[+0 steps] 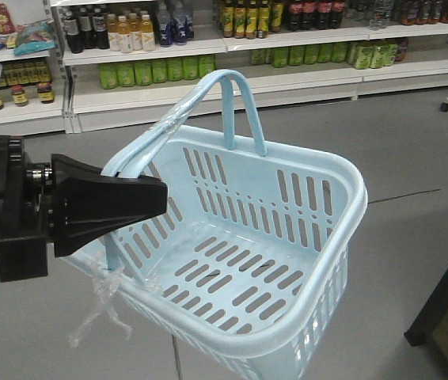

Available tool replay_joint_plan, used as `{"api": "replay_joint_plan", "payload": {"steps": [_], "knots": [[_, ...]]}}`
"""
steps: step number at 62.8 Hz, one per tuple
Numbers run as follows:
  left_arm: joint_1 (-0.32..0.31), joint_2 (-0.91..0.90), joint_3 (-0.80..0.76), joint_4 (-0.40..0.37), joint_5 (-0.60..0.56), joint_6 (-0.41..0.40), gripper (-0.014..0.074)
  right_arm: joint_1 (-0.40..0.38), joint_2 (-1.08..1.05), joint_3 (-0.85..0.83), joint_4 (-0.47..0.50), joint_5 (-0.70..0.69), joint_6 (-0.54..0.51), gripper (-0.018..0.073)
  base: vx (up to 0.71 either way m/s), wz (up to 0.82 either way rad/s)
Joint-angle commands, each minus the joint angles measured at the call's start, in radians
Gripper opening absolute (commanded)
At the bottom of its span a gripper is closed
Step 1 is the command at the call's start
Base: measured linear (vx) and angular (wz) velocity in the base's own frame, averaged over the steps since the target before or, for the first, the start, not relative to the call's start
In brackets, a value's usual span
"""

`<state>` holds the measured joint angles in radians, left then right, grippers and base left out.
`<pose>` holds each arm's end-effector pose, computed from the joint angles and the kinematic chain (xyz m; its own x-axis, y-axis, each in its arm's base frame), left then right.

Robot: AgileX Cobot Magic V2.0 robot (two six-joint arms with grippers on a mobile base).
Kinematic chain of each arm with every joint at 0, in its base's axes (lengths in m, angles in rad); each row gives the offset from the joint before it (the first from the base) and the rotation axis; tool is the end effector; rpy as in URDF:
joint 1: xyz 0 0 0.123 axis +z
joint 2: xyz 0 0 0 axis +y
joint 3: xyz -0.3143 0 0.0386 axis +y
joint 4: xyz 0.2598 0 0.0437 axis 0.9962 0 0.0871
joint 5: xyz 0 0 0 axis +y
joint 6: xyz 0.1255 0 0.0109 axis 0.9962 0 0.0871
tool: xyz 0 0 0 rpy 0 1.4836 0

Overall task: Pick three apples into basket with both arms
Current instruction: 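Drive the base with the held basket toward another fruit table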

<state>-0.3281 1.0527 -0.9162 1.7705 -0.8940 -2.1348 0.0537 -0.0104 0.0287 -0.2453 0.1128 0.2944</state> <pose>0.1764 -0.1617 0.3998 -0.4875 -0.0036 -0.8731 0.8047 0.3861 -0.4509 0.0718 0.0004 0.1921 -0.0418 0.0484 -0.9980 -0.0243 0.9985 0.0494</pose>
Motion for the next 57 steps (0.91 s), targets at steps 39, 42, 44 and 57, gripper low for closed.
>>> {"api": "replay_joint_plan", "payload": {"steps": [39, 42, 44, 57], "knots": [[-0.002, -0.023, -0.031, 0.0, 0.015, -0.014, -0.0007, -0.005, -0.011, 0.013, -0.013, -0.073, 0.0, -0.0004, 0.15, -0.42], [-0.002, -0.023, -0.031, 0.0, 0.015, -0.014, -0.0007, -0.005, -0.011, 0.013, -0.013, -0.073, 0.0, -0.0004, 0.12, -0.56], [-0.002, -0.023, -0.031, 0.0, 0.015, -0.014, -0.0007, -0.005, -0.011, 0.013, -0.013, -0.073, 0.0, -0.0004, 0.11, -0.57], [-0.002, -0.023, -0.031, 0.0, 0.015, -0.014, -0.0007, -0.005, -0.011, 0.013, -0.013, -0.073, 0.0, -0.0004, 0.11, -0.59]]}}
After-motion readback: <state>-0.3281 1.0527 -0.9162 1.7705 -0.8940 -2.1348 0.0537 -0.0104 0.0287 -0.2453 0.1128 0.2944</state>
